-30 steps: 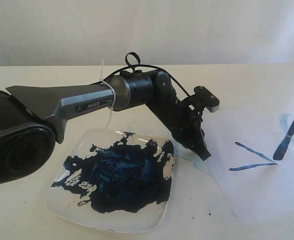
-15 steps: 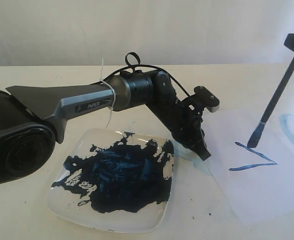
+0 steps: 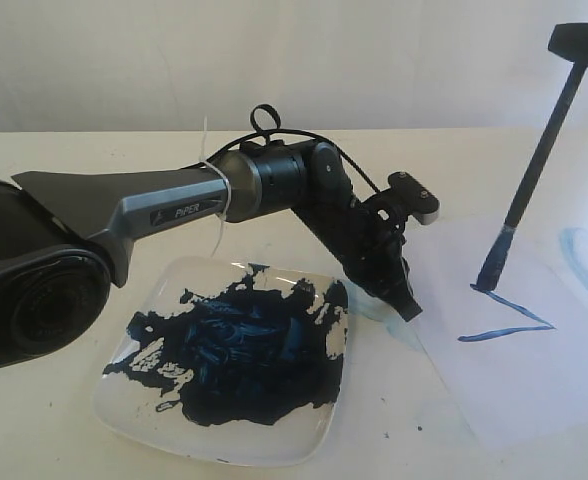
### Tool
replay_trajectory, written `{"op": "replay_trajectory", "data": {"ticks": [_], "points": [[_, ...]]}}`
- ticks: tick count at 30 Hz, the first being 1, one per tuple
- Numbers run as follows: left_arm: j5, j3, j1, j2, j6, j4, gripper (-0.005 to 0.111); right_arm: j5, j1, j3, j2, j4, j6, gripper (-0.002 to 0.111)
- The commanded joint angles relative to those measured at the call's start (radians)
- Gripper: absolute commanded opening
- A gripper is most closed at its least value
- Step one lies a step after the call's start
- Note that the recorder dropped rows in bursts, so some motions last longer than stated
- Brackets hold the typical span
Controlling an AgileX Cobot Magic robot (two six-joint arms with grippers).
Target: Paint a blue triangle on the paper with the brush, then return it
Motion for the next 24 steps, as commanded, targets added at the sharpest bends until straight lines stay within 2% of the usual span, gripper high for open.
{"op": "replay_trajectory", "data": {"ticks": [1, 7, 12, 15, 18, 24], "points": [[0.056, 0.004, 0.0, 0.004, 0.003, 0.004, 0.0, -0.01, 0.003, -0.007, -0.009, 0.001, 0.104, 0.0], [0.056, 0.004, 0.0, 0.004, 0.003, 0.004, 0.0, 0.254, 0.012, 0.007, -0.08, -0.046, 0.249, 0.0], [0.054, 0.004, 0.0, 0.004, 0.005, 0.004, 0.0, 0.708, 0.081, 0.075, -0.212, -0.213, 0.508, 0.0], [0.041, 0.004, 0.0, 0.004, 0.005, 0.004, 0.0, 0.906, 0.138, 0.139, -0.288, -0.288, 0.634, 0.0], [0.034, 0.004, 0.0, 0.004, 0.005, 0.004, 0.0, 0.933, 0.176, 0.174, -0.339, -0.288, 0.634, 0.0], [0.034, 0.004, 0.0, 0.004, 0.005, 0.004, 0.0, 0.821, 0.2, 0.167, -0.353, -0.288, 0.609, 0.0]]}}
